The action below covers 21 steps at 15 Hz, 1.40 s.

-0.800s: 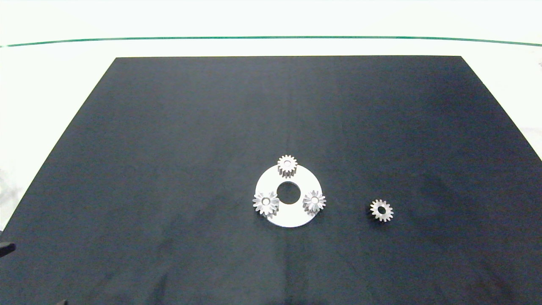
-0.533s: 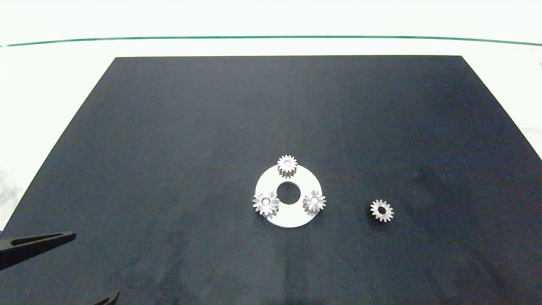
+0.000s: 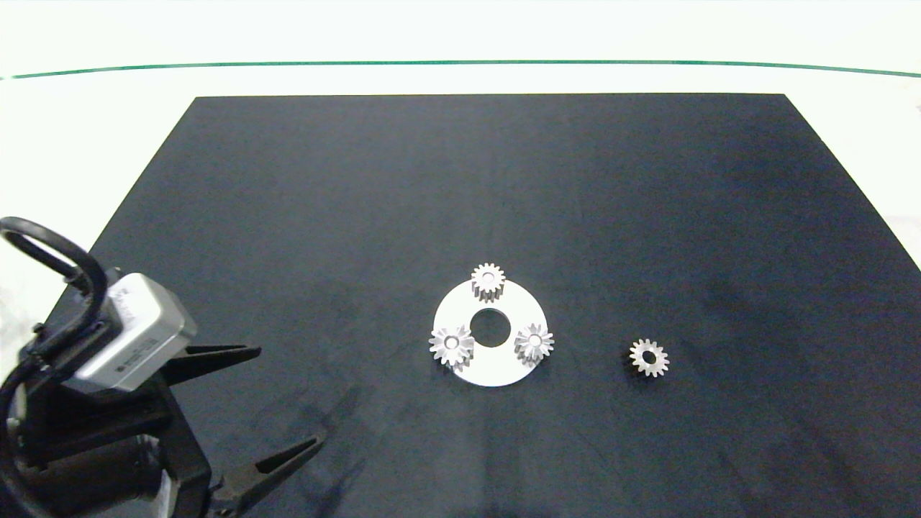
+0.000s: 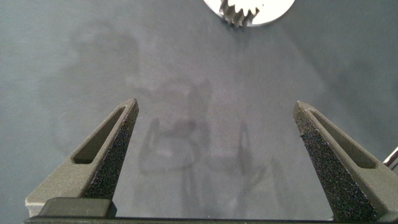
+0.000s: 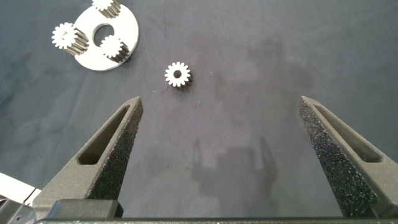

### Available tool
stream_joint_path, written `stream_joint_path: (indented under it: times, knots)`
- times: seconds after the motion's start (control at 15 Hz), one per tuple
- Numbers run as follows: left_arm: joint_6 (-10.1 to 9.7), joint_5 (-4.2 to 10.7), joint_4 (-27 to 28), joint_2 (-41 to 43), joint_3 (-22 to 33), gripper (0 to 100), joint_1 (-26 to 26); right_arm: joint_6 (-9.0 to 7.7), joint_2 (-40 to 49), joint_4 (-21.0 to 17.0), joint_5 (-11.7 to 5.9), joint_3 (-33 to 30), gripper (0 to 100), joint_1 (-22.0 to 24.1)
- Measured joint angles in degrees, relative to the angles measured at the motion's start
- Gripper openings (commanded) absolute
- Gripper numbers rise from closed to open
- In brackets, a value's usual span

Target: Remove an incorrectly installed larger gear and replace it with the correct smaller gear

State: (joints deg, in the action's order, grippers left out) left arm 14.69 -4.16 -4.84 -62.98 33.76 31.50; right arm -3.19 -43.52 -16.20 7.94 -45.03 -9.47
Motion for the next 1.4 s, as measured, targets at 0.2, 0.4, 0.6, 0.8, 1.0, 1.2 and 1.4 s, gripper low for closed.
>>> stream_joint_path:
  times: [0.2, 0.4, 0.6, 0.8, 1.0, 1.2, 1.4]
  knots:
    - [0.52, -0.09, 0.8, -4.5, 1.0, 100, 1.4, 0.00, 0.0, 0.0, 0.55, 0.1, 100, 0.0]
    - [0.83, -0.06, 0.8, -8.7, 4.1, 100, 2.9, 0.00, 0.0, 0.0, 0.61, 0.1, 100, 0.0]
    - [1.21, -0.06, 0.9, -12.7, 8.7, 100, 3.9, 0.04, 0.1, 0.0, 0.71, 0.2, 100, 0.0]
    - [1.93, -0.05, 0.9, -16.6, 12.5, 100, 4.4, 0.06, 0.2, 0.0, 0.71, 0.2, 100, 0.0]
    - [2.56, 0.05, 0.8, -20.2, 15.5, 100, 4.5, 0.06, 0.2, 0.0, 0.79, 0.3, 100, 0.0]
    - [3.35, 0.44, 0.1, -23.7, 17.9, 100, 5.9, 0.15, 0.2, 0.0, 0.85, 0.4, 100, 0.0]
    - [5.25, 0.69, 0.1, -26.6, 20.3, 100, 6.8, 0.17, 0.3, 0.0, 0.96, 0.7, 100, 0.0]
